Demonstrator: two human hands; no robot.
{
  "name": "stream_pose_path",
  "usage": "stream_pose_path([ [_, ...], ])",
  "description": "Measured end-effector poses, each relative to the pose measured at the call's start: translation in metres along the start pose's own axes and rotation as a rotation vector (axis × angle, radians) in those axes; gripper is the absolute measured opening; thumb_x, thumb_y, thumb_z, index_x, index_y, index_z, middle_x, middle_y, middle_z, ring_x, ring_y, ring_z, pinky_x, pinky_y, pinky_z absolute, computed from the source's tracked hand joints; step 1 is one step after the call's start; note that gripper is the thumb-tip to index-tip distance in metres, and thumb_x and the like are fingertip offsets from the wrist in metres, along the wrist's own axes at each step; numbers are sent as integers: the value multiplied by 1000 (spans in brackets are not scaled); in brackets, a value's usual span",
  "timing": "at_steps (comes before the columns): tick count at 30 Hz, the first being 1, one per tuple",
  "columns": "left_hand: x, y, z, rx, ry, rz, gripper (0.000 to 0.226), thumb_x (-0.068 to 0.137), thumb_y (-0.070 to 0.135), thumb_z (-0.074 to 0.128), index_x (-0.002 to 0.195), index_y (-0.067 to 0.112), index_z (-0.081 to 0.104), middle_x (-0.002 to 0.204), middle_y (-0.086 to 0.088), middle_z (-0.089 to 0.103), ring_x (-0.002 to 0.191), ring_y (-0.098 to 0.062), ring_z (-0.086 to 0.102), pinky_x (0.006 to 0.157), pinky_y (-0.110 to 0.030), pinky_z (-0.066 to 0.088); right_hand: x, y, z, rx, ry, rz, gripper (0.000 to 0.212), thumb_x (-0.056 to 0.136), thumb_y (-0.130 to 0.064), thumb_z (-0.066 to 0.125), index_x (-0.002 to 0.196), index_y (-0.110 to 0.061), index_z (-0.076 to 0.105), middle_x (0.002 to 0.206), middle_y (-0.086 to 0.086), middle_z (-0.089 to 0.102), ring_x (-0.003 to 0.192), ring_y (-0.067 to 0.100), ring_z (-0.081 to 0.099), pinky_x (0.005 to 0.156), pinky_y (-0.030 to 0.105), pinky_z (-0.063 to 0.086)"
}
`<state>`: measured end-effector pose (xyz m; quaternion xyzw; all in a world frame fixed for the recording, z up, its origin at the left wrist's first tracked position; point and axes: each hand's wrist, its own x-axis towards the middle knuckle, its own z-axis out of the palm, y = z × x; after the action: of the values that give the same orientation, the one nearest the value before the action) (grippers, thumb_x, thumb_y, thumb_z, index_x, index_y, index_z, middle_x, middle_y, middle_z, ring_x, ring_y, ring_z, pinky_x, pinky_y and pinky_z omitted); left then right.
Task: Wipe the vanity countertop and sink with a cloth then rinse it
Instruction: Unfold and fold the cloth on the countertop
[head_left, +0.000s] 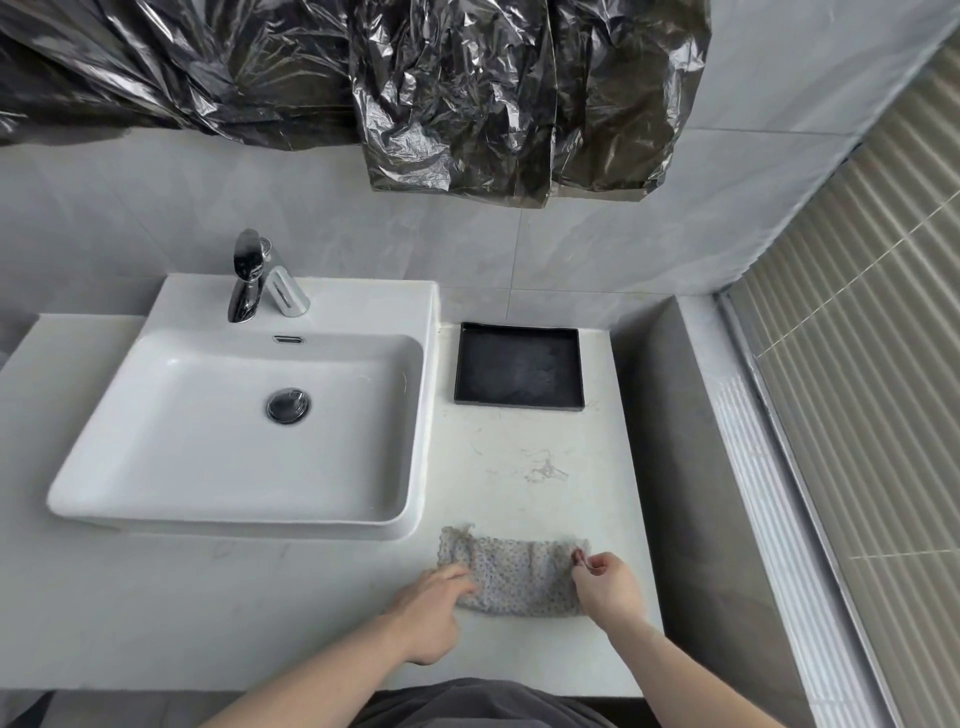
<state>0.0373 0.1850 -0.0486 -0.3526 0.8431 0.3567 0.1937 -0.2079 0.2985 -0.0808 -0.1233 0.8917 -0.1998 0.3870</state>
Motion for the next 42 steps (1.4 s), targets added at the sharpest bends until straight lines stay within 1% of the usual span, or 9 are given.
stream_pose_path([
  [3, -8, -4, 3, -61, 25, -10, 65, 86, 10, 42, 147, 29, 48, 161, 13, 29, 148, -11, 30, 122, -27, 22, -13, -12, -9, 117, -30, -28, 13, 88, -20, 62, 87, -7, 63, 62, 3, 67, 54, 22, 63, 51, 34, 56],
  [7, -18, -10, 7, -113, 50, -41, 65, 81, 13, 41, 142, 31, 53, 154, 15, 39, 144, -7, 35, 119, -17, 21, -37, -32, -11, 145, -83, -80, 26, 93, -32, 66, 92, -7, 63, 61, 3, 68, 46, 16, 60, 40, 23, 43],
  [14, -31, -14, 0, -186, 108, -146, 50, 85, 10, 46, 125, 35, 60, 139, 15, 52, 131, -6, 48, 109, -16, 32, -60, -69, 48, 113, -295, -244, 30, 85, -35, 70, 112, -20, 74, 96, -6, 78, 81, 13, 75, 73, 34, 63],
  [17, -36, -16, -3, -183, 117, -192, 47, 87, 12, 47, 127, 33, 59, 138, 14, 53, 129, -9, 51, 108, -22, 36, -62, -76, 66, -11, -405, -296, 48, 86, -32, 69, 133, -19, 66, 127, -6, 69, 113, 13, 68, 96, 27, 54],
  [21, -44, -15, -8, -204, 120, -207, 41, 86, 12, 47, 107, 47, 50, 134, 14, 53, 125, -7, 52, 105, -21, 38, -61, -61, 59, -83, -223, -319, 49, 86, -28, 63, 135, -22, 61, 129, 0, 63, 85, 14, 71, 75, 31, 61],
  [25, -49, -12, -11, -221, 129, -213, 39, 86, 13, 48, 96, 51, 48, 129, 16, 53, 123, -5, 52, 104, -21, 38, -46, -41, 49, -184, -115, -224, 59, 89, -31, 65, 143, -13, 47, 139, 8, 51, 118, 29, 60, 98, 41, 53],
  [30, -48, -7, -16, -243, 125, -222, 38, 89, 13, 49, 108, 46, 52, 131, 16, 52, 122, -6, 52, 105, -23, 39, -44, -51, 54, 18, -193, -36, 58, 88, -34, 73, 134, -13, 45, 103, -2, 67, 80, 13, 66, 57, 23, 46],
  [36, -44, 2, -29, -282, 164, -206, 36, 88, 18, 50, 109, 47, 51, 128, 17, 52, 117, -4, 53, 102, -21, 41, -56, -74, 50, 105, -315, -80, 14, 87, -19, 68, 79, -12, 58, 60, 0, 60, 53, 16, 55, 53, 26, 43],
  [42, -30, 18, -58, -458, 267, -164, 39, 88, 21, 54, 120, 44, 54, 131, 21, 53, 113, 4, 56, 83, -4, 42, -65, -109, 0, 342, -498, -251, 21, 86, -13, 54, 99, 1, 62, 90, 12, 74, 74, 21, 68, 65, 33, 52],
])
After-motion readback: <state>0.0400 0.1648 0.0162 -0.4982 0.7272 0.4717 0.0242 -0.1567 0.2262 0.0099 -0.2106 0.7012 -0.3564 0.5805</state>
